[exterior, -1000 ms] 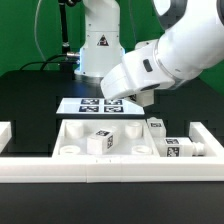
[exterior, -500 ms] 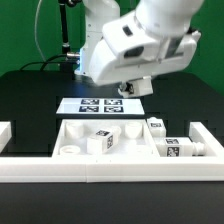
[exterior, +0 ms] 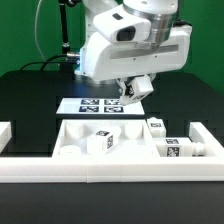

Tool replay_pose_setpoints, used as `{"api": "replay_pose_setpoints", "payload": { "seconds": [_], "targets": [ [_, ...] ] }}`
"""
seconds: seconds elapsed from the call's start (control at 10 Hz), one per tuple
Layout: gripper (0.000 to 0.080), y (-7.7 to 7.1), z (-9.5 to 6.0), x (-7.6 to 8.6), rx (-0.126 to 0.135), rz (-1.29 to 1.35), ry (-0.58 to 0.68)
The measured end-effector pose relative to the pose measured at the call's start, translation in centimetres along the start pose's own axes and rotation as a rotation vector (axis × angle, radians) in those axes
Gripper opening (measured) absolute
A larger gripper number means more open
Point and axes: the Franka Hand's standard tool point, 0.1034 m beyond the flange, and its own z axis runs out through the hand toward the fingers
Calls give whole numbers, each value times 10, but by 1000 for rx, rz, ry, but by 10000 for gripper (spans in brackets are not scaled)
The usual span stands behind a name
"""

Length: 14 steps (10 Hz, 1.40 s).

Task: Assemble one leg

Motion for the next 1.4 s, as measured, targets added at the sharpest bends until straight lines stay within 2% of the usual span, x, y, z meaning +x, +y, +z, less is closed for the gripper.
{"api": "replay_pose_setpoints", "payload": {
  "seconds": [0.1, 0.2, 0.3, 0.5, 0.6, 0.7, 0.8, 1.0, 1.1, 1.2, 1.3, 1.4],
  "targets": [
    [282, 4, -10, 5, 9, 10, 15],
    [282, 13, -24, 19, 5, 6, 68],
    [282, 22, -31, 29, -10, 0, 149],
    [282, 26, -26, 26, -43, -3, 263],
    [282, 33, -26, 29, -71, -5, 344],
    [282, 38, -24, 27, -86, 3, 388],
    [282, 44, -26, 29, -82, 18, 407],
    [282, 66, -35, 44, -124, 56, 527],
    [282, 73, -36, 48, -157, 52, 576],
    [282, 78, -32, 43, -180, 54, 602],
    [282, 75, -30, 43, -164, 53, 588],
    [282, 74, -31, 44, -161, 59, 589]
  ]
}}
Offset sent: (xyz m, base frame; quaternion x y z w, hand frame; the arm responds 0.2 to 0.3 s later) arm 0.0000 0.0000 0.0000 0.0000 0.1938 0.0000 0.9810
